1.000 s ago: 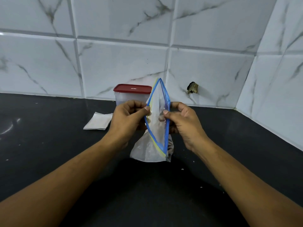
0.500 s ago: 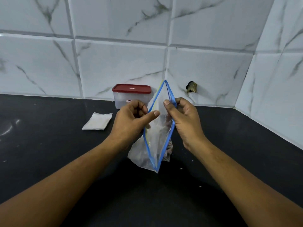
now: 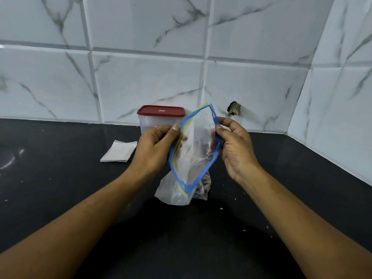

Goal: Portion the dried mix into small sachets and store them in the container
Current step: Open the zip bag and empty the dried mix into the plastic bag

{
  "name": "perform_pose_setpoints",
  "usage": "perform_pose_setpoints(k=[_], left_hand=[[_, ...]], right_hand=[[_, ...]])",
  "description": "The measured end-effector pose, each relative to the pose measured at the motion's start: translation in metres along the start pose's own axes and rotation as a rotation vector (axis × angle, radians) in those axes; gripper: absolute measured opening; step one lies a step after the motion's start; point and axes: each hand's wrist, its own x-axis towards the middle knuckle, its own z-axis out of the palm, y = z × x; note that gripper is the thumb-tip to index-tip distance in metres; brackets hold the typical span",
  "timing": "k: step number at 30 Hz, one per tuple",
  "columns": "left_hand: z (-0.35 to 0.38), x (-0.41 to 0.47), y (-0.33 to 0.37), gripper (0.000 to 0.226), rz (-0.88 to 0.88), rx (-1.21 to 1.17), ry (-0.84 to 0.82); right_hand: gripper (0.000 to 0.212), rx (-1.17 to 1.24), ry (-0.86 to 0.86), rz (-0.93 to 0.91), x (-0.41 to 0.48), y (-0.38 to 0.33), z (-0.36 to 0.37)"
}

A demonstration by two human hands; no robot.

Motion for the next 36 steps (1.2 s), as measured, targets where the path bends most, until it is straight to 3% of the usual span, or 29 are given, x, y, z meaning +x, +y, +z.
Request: perform_pose_setpoints(k=[3,7,10,19,26,36], left_hand=[[0.002,-0.001,-0.001,0.017,0.042,0.091,0.002],[0.002,-0.001,0.003,0.048,0.091,0.106,0.013],[0.002,-0.003,0.003,0.051,0.111,0.125,0.030],[-0.006,0.005,0.006,0.004,0.120,0.094,0.155],[-0.008,0.008,0.000,0.027,0.061,0.124,0.060],[-0.008,0.003,0.007,0.024,0.126,0.162,-0.033]], right_hand=[[0.009,-0.082,-0.040,-0.082,-0.004,-0.001,0.002],[0.005,-0.168,-0.150,-0.190,-0.010,0.002,0.004],[0.005,-0.235,-0.216,-0.235,-0.013,0.002,0.006],[0.012,-0.321,-0.169,-0.319,-0.008,0.002,0.001],[0.011,-0.255,-0.184,-0.249,-0.007,0.001,-0.001],[0.006,-0.340,-0.276,-0.321,-0.009,-0.002,-0.001]])
